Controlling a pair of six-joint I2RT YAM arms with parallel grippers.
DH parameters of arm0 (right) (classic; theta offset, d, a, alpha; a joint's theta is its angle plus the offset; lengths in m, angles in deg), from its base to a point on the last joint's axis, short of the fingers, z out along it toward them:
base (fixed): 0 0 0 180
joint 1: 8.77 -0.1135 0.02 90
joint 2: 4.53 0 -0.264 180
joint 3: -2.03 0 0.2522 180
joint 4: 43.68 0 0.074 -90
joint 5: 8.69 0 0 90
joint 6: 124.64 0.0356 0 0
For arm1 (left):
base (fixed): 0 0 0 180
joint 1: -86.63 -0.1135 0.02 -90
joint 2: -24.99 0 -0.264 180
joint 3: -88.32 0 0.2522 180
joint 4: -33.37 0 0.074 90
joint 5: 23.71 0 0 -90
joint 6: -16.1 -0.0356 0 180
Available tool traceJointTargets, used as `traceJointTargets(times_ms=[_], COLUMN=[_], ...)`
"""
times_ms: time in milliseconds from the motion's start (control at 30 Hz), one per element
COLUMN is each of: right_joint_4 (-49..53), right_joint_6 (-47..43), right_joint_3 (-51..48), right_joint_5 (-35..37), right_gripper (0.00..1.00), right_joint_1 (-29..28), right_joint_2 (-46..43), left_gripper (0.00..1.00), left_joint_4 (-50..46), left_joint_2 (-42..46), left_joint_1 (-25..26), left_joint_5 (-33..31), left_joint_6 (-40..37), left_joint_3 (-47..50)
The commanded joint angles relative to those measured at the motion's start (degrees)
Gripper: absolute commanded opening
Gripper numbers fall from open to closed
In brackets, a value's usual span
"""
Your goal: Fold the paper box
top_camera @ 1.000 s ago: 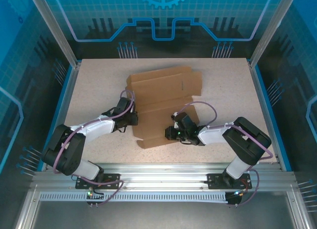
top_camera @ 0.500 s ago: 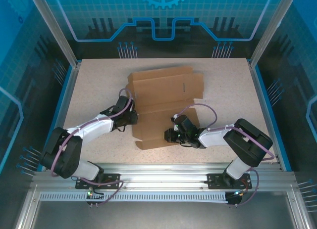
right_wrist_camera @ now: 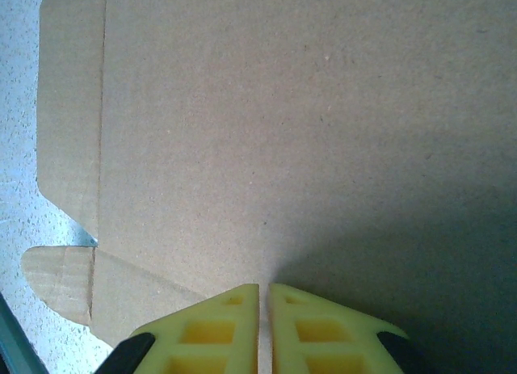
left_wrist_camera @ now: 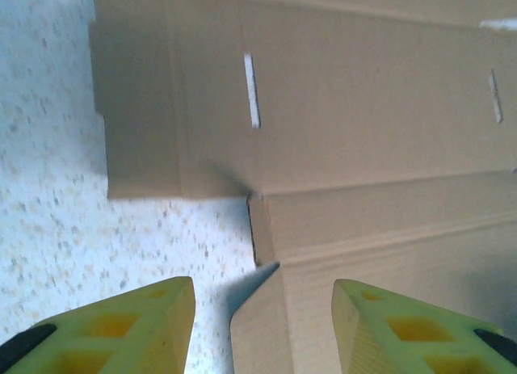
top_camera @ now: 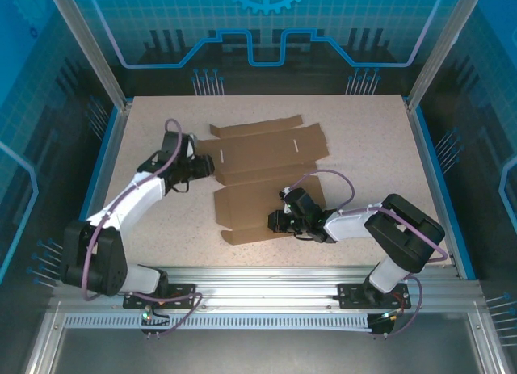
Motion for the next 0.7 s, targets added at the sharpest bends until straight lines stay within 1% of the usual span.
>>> traceJointTargets(times_ms=[0, 67, 200, 433, 667], right_joint_4=[6.21, 6.18, 6.18, 6.13, 6.18], right_joint_6=[0.15, 0.11, -0.01, -0.29, -0.87], right_joint_3=[-2.0, -2.0, -2.0, -1.92, -1.58], right_joint_5=[1.17, 1.09, 1.03, 0.44, 0.38], right_gripper=[0.14, 0.15, 0.15, 0.16, 0.16], right_joint_1=[-0.93, -0.88, -0.79, -0.79, -0.71], right_joint_2=[1.3, 1.24, 1.02, 1.38, 1.15], left_gripper=[0.5, 0.51, 0.57, 0.58, 0.59], left_joint_4=[-4.62, -6.35, -10.1, -15.05, -17.77], left_joint_2=[-4.27, -7.52, -15.23, -28.41, -38.07], left_joint_1=[-3.03, -5.0, -7.68, -9.93, -12.2], left_joint_5=[3.62, 4.75, 5.42, 5.49, 7.54], left_joint_6=[-4.6, -5.45, -7.76, -10.66, -10.41], left_joint_3=[-5.87, -9.52, -17.65, -30.79, -38.7])
